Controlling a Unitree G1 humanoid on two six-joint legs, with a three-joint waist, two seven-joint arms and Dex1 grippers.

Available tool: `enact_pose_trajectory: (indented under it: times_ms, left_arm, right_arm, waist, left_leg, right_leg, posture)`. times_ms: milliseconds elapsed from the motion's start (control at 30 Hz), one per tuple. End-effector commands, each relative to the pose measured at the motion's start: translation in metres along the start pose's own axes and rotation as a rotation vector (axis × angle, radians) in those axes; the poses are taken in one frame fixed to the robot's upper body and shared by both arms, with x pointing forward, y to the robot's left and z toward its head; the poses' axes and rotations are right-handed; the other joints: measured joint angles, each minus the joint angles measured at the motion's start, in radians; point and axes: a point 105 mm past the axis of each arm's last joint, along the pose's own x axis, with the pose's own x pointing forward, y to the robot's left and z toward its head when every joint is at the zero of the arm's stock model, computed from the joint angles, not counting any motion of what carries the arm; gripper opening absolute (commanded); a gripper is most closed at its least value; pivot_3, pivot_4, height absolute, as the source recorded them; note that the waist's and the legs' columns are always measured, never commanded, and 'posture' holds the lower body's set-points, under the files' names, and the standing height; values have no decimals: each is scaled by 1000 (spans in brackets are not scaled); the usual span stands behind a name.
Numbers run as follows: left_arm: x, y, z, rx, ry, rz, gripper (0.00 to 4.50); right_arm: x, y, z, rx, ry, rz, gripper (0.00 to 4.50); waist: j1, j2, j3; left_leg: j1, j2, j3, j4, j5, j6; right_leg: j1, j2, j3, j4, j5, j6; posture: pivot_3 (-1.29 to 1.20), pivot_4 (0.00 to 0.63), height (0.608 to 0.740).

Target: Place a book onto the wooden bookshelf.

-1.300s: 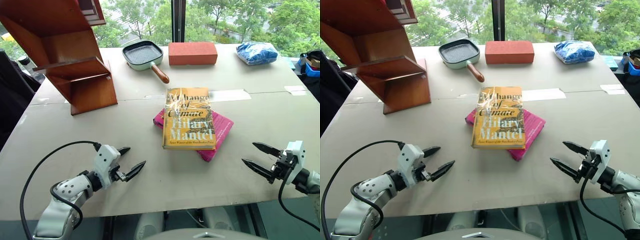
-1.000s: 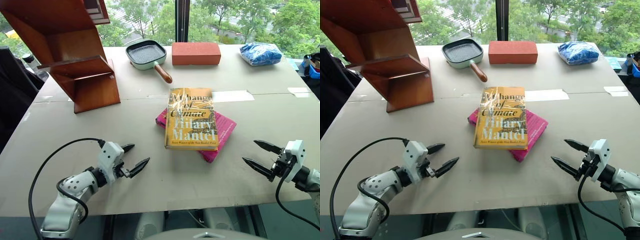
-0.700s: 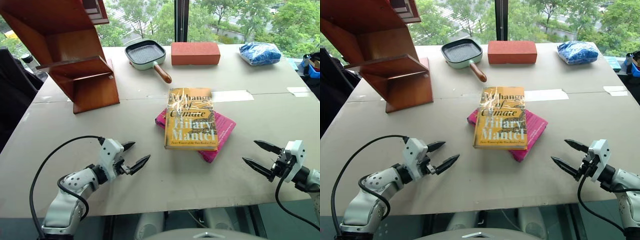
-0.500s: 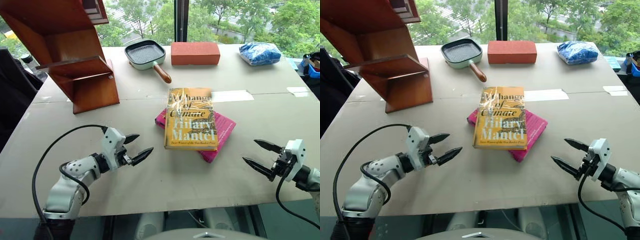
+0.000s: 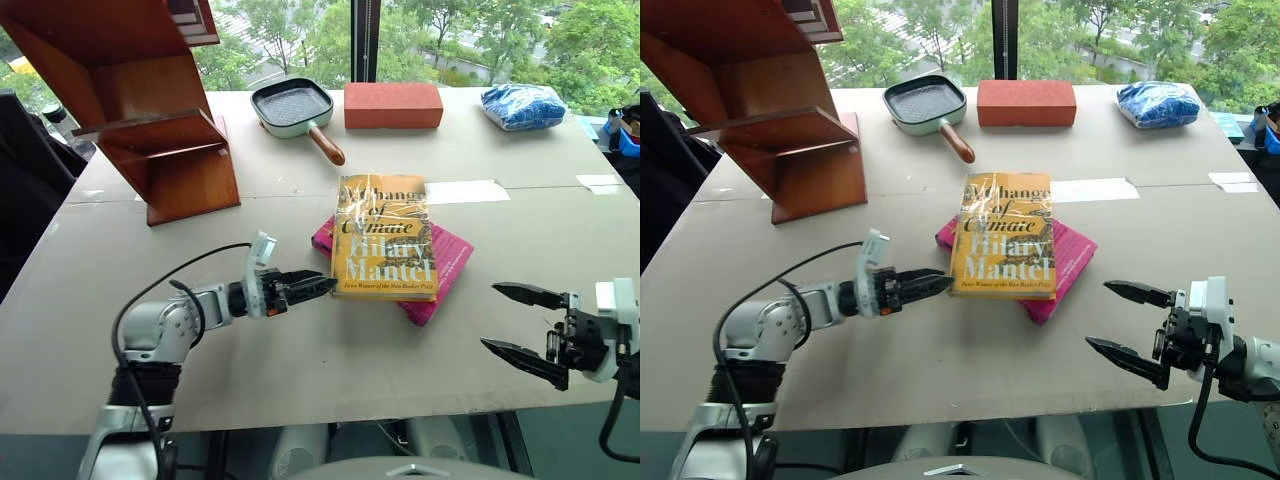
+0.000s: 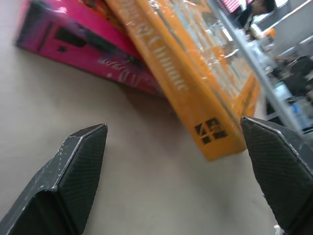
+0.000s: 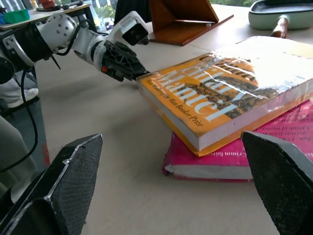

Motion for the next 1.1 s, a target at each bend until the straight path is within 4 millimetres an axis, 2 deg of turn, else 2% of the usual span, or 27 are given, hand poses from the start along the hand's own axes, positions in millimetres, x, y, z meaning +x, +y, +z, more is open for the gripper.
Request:
enact_pose_trajectory:
  times_ms: [33, 200, 367, 400, 433, 500, 567, 633, 700, 733, 800, 867, 1000, 1067, 1100]
  left_arm:
    - [12, -4, 13, -80, -20, -56, 4479]
    - [29, -2, 8, -147, 38, -69, 4479]
    - [37, -1, 4, -281, 52, -81, 4479]
    - [38, 1, 5, -323, 48, -71, 3965]
    - [38, 3, 5, -364, 46, -66, 3741]
    - [36, 2, 5, -422, 56, -76, 2798]
    - [33, -3, 3, -456, 75, -94, 2101]
    - [29, -9, 1, -476, 98, -122, 1028]
    - [24, -17, 5, -476, 91, -156, 296]
    - [21, -23, 12, -460, 61, -189, 125]
    - [17, -39, 30, -361, -7, -249, 119]
    - [17, -58, 50, -140, -73, -255, 118]
    - [23, -89, 94, 426, -189, -127, 118]
    - [22, -97, 120, 786, -206, 4, 118]
    - [18, -95, 135, 1034, -177, 121, 118]
  right_arm:
    - [-3, 1, 23, -83, -27, -20, 4500]
    - [-7, 4, 29, -103, -31, -62, 4500]
    - [-13, 4, 27, -108, -16, -87, 4500]
    - [-14, 5, 27, -108, -13, -90, 4500]
    - [-15, 5, 27, -109, -10, -93, 4500]
    - [-16, 5, 26, -110, -7, -96, 4500]
    - [-16, 4, 26, -111, -5, -97, 4500]
    - [-16, 3, 25, -112, -2, -97, 4500]
    - [-16, 2, 24, -113, 1, -95, 4500]
    - [-15, 0, 24, -114, -1, -96, 4500]
    - [-16, -4, 26, -117, -12, -106, 4500]
    - [-17, -9, 28, -120, -24, -121, 4500]
    - [-14, -21, 35, -123, -65, -130, 4500]
    - [-8, -28, 43, -122, -113, -132, 4500]
    - [-2, -31, 49, -116, -148, -125, 4500]
  waist:
    - [1, 0, 0]
    - [-1, 0, 0]
    - [7, 0, 0]
    - [9, 0, 0]
    - [10, 0, 0]
    - [9, 0, 0]
    - [6, 0, 0]
    - [4, 0, 0]
    - [2, 0, 0]
    - [1, 0, 0]
    - [0, 0, 0]
    - [2, -1, 1]
    - [11, -1, 1]
    - [14, -2, 1]
    - [12, -2, 1]
  left_leg:
    - [0, 0, 0, 0, 0, 0]
    - [-2, -1, 0, 0, 0, 0]
    - [-3, -1, -2, 0, 0, 0]
    - [-3, -1, -3, 0, 0, 0]
    - [-3, -2, -3, 1, 0, 0]
    - [-3, -2, -4, 1, 0, 0]
    - [-4, -2, -4, 1, 0, 0]
    - [-4, -2, -5, 1, 0, 0]
    - [-4, -2, -5, 1, 0, 0]
    - [-4, -2, -6, 1, 0, 0]
    - [-3, -2, -7, 1, 0, 0]
    - [-4, -1, -7, 1, 0, 0]
    - [-4, -1, -6, 1, 0, -1]
    - [-4, -2, -5, 1, 0, -1]
    - [-4, -3, -3, 1, 0, -1]
  right_leg:
    - [0, 0, -1, 0, 0, 0]
    - [-1, 0, -4, 0, 0, 0]
    - [0, -1, -5, 0, 0, 0]
    - [0, -2, -5, 0, 0, 0]
    - [0, -2, -5, 0, 0, 0]
    - [0, -2, -6, 0, 0, 0]
    - [0, -2, -6, 0, 0, 0]
    - [0, -2, -7, 0, 0, 0]
    - [0, -2, -7, 0, 0, 0]
    - [0, -2, -7, 0, 0, 0]
    - [0, -2, -6, 0, 0, 0]
    - [0, -2, -7, 0, 0, 0]
    - [0, -3, -6, 0, 2, -5]
    - [0, -3, -5, 0, 1, -8]
    - [0, -3, -5, 0, 1, -8]
  posture:
    - [0, 150, 740]
    - [0, 150, 740]
    - [0, 150, 740]
    - [0, 150, 740]
    - [0, 150, 740]
    - [0, 150, 740]
    - [0, 150, 740]
    - [0, 150, 740]
    - [0, 150, 740]
    - [0, 150, 740]
    - [0, 150, 740]
    - [0, 150, 740]
    - [0, 150, 740]
    - [0, 150, 740]
    - [0, 150, 740]
